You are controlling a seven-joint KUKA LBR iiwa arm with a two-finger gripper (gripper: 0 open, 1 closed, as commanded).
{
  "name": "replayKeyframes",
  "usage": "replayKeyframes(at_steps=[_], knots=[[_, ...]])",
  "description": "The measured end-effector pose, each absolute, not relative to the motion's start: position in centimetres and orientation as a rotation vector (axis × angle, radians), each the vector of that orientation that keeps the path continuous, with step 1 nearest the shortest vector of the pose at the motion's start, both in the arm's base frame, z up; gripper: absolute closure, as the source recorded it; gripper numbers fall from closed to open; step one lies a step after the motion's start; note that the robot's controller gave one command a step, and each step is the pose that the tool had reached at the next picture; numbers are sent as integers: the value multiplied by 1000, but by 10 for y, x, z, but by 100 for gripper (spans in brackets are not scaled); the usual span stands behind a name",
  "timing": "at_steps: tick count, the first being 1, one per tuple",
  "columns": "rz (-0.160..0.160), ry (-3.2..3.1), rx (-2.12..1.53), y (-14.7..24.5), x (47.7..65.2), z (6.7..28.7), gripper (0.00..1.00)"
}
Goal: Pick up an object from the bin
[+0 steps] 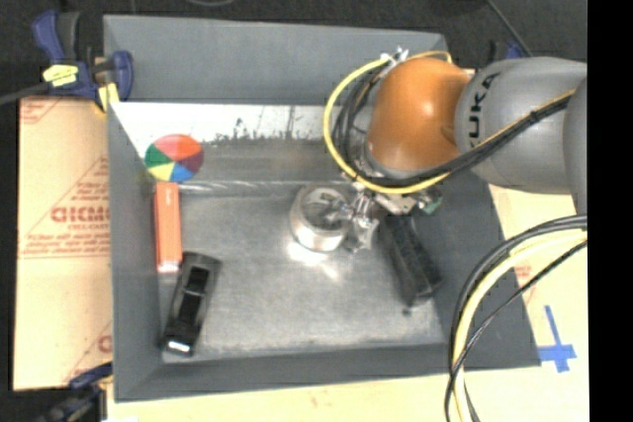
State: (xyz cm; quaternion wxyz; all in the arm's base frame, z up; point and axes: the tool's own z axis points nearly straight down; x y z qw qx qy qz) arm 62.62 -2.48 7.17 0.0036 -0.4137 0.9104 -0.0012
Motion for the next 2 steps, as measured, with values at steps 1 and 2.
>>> replayKeyframes(at_steps=[1, 2], knots=[[-2, 2856, -1297, -25, 625, 75, 100], [1, 2861, -1297, -25, 625, 88, 100]])
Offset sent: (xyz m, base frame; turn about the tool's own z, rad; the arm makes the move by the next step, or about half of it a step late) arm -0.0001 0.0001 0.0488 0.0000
